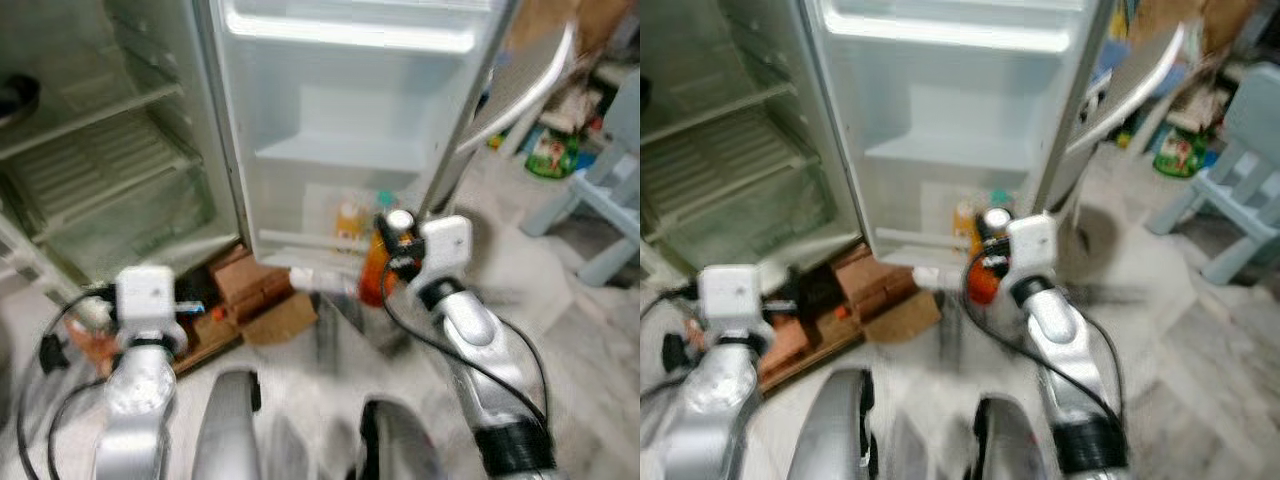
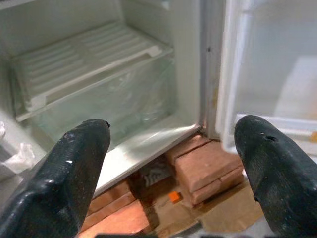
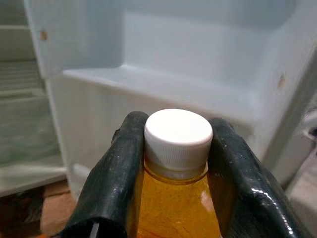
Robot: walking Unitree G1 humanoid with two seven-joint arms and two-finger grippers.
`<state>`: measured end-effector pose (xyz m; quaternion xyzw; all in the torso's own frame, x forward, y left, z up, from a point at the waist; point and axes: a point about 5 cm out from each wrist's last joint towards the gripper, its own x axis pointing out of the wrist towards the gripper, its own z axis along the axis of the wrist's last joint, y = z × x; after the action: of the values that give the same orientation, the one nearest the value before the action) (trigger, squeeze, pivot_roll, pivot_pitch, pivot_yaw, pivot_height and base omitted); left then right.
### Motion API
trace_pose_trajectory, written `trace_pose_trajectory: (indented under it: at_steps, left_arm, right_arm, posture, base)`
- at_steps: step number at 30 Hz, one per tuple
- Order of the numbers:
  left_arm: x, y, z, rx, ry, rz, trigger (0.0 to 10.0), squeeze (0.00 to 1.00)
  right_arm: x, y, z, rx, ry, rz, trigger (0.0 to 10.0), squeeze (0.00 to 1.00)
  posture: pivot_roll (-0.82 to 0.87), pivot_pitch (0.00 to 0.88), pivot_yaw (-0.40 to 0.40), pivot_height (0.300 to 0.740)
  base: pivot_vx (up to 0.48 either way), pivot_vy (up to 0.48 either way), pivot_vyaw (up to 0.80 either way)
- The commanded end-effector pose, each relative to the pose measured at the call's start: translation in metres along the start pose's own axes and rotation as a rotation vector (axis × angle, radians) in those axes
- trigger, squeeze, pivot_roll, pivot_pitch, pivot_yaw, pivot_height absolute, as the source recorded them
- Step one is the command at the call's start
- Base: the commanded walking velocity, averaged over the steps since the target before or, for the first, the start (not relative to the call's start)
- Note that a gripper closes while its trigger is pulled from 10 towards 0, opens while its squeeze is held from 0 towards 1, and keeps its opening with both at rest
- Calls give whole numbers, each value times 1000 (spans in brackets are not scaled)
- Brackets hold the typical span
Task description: Restocking fridge
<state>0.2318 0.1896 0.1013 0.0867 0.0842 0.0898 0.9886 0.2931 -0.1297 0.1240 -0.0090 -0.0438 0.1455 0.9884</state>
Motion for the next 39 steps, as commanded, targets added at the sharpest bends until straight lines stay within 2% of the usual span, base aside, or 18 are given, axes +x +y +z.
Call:
trace_pose_trajectory:
  at_steps: [1, 5, 17, 20, 31, 35, 39]
  left_arm:
    - [0, 7, -1, 9, 4, 33, 10000, 0]
    - [0, 7, -1, 8, 5, 34, 10000, 0]
    - [3, 6, -1, 6, 6, 34, 10000, 0]
    - [4, 5, -1, 6, 9, 37, 10000, 0]
    - [4, 3, -1, -1, 14, 48, 10000, 0]
    - [4, 2, -1, -6, 23, 46, 10000, 0]
    - [-2, 1, -11, 7, 81, 27, 10000, 0]
  right_arm:
    - [8, 12, 14, 10, -62, 60, 10000, 0]
    - [8, 15, 16, 2, -79, 111, 10000, 0]
    - [10, 16, 17, 6, -80, 129, 10000, 0]
    - [9, 17, 18, 4, -88, 153, 10000, 0]
    - [10, 20, 18, 16, -89, 178, 10000, 0]
    - [9, 21, 17, 31, -78, 189, 10000, 0]
    - [10, 21, 14, 44, -67, 207, 10000, 0]
  posture:
    - [164, 107, -87, 615]
    - [162, 107, -88, 615]
    - [159, 103, -88, 615]
    - [158, 101, -87, 615]
    - [160, 98, -88, 615]
    - [161, 98, -86, 615]
    - [172, 107, -88, 610]
  base:
    - [480, 0, 0]
    - [480, 0, 0]
    - [480, 0, 0]
    - [406, 0, 535]
    - [0, 0, 694]
    - [0, 0, 0]
    - [0, 0, 0]
